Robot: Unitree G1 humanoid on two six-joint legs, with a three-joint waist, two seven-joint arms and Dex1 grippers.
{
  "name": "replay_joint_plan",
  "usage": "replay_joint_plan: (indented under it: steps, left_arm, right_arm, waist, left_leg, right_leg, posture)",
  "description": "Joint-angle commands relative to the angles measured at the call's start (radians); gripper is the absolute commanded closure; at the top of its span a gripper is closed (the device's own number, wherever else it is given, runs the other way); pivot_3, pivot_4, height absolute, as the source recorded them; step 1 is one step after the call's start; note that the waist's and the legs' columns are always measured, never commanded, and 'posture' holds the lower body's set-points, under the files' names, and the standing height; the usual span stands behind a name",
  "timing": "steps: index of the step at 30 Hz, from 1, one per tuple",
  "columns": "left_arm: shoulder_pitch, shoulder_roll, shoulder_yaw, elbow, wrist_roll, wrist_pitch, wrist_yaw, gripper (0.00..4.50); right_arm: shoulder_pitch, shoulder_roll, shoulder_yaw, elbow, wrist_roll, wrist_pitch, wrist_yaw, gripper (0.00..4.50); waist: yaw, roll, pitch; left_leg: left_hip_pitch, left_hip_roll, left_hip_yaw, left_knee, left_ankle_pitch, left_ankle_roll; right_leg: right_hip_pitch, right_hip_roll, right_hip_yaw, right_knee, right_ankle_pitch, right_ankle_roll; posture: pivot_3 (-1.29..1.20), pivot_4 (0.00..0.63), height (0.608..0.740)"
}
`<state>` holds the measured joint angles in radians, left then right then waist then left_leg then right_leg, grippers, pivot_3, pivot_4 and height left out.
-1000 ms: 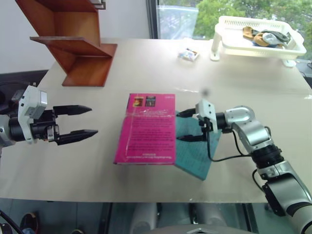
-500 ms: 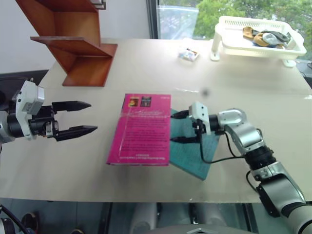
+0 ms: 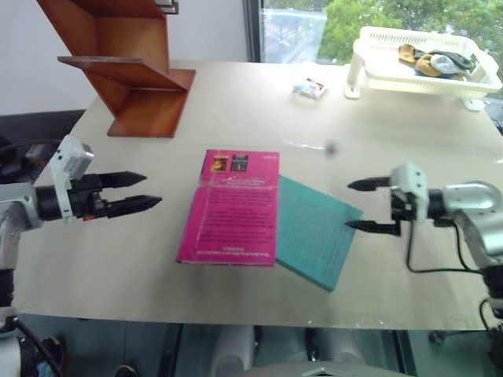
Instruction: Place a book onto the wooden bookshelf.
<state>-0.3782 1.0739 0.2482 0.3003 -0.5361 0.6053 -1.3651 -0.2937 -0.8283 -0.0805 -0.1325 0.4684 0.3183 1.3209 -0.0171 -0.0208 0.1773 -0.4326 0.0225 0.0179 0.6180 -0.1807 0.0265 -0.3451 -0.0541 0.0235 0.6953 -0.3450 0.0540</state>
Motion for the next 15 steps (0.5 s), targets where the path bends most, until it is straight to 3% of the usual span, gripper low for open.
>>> replay_joint_plan:
  steps: [1, 7, 11, 15]
  left_arm:
    - [-0.056, -0.023, -0.043, 0.095, -0.008, 0.015, -0.082, 0.06]
    - [-0.191, -0.099, -0.169, 0.351, 0.063, 0.034, -0.188, 0.06]
    - [-0.327, -0.154, -0.208, 0.542, 0.078, 0.105, -0.245, 0.06]
    - [-0.411, -0.194, -0.288, 0.611, 0.026, 0.199, -0.249, 0.06]
  right_arm:
    - [0.076, -0.086, -0.179, -0.196, 0.174, 0.135, -0.005, 0.0]
    - [0.215, -0.178, -0.433, -0.342, 0.332, 0.262, -0.039, 0.0]
    - [0.27, -0.179, -0.492, -0.378, 0.35, 0.277, -0.065, 0.0]
    - [0.304, -0.183, -0.511, -0.394, 0.355, 0.28, -0.081, 0.0]
  waist:
    - [-0.002, 0.0, 0.0]
    - [0.004, -0.001, 0.0]
    - [0.006, -0.003, -0.001]
    - [0.005, -0.004, -0.001]
  left_leg:
    - [0.0, 0.0, 0.001, 0.0, 0.0, 0.0]
    - [0.0, 0.0, 0.0, 0.0, 0.0, 0.0]
    - [-0.001, 0.0, -0.001, 0.002, 0.0, 0.0]
    - [-0.002, -0.001, -0.001, 0.003, 0.0, 0.0]
  right_leg:
    - [0.0, 0.0, 0.001, 0.0, 0.0, 0.0]
    - [0.001, -0.001, 0.0, -0.001, 0.0, 0.0]
    - [0.001, 0.001, -0.001, 0.0, 0.0, 0.0]
    - [0.001, 0.001, -0.001, 0.0, 0.0, 0.0]
  posture:
    - [0.0, 0.15, 0.74]
    - [0.0, 0.15, 0.74]
    - [0.0, 0.15, 0.74]
    - [0.0, 0.15, 0.74]
